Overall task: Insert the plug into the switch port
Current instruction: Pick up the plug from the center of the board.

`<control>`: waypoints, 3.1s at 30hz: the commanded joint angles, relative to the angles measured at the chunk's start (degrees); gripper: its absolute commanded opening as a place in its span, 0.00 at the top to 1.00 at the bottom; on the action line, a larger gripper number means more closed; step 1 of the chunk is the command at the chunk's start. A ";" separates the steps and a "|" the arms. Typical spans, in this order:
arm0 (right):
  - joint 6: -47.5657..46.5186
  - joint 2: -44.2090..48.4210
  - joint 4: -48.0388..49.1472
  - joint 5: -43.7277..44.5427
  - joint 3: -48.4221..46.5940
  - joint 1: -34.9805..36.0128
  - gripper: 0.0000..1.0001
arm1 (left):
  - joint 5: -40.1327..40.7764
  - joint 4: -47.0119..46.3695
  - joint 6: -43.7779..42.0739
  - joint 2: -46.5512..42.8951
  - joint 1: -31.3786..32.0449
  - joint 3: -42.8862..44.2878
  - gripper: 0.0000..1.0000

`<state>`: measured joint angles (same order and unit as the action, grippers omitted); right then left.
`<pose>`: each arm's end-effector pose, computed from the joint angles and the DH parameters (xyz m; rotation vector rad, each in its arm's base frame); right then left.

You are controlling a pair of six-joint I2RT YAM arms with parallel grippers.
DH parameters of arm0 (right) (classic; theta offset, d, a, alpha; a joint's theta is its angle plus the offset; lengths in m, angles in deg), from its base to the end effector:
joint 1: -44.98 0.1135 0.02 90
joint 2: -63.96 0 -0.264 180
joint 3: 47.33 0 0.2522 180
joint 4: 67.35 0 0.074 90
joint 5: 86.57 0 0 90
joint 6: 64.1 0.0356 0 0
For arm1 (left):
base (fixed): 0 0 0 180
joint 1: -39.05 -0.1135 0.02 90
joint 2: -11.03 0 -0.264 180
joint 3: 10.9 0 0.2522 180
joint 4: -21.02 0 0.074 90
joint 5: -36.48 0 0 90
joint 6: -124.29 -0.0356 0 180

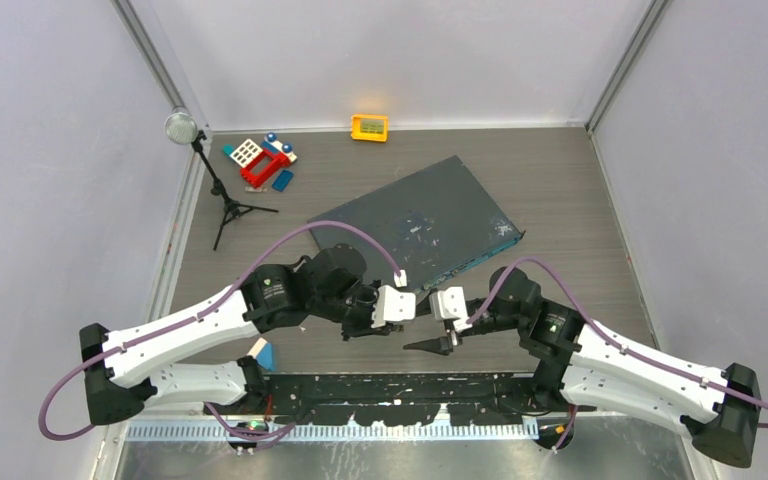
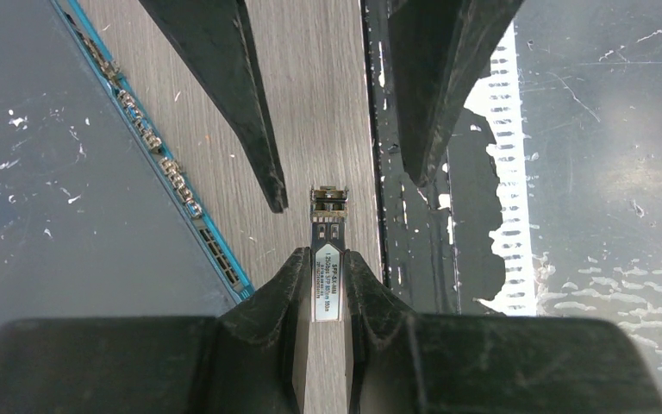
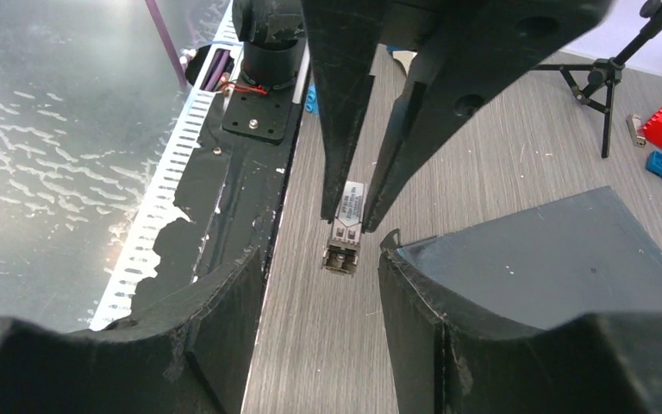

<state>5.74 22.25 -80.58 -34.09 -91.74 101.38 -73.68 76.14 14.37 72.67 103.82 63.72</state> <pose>0.0790 0.1581 0.2824 -1.4823 1.0751 1.0244 0.0827 -0.2042 0.3304 1.7413 1.6321 -0.7937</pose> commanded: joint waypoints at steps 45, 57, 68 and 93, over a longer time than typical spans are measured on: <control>1.76 -0.99 3.05 8.09 0.90 2.46 0.95 | 2.45 -5.25 1.30 -2.18 0.15 -1.60 0.88; 16.08 -0.47 7.06 34.48 2.12 2.40 1.00 | 33.51 -19.29 18.44 -8.28 -1.03 -8.22 0.00; 24.56 -1.43 14.30 51.48 8.13 2.39 1.00 | 30.94 -19.61 34.09 1.97 -21.89 -4.53 0.00; 21.65 -16.83 31.93 58.93 16.29 2.39 1.00 | 23.52 -19.82 38.56 3.30 -24.56 -11.33 0.01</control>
<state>27.51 6.64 -51.14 22.94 -72.44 103.52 -48.20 59.45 52.16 77.64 79.52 53.10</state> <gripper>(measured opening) 0.234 0.992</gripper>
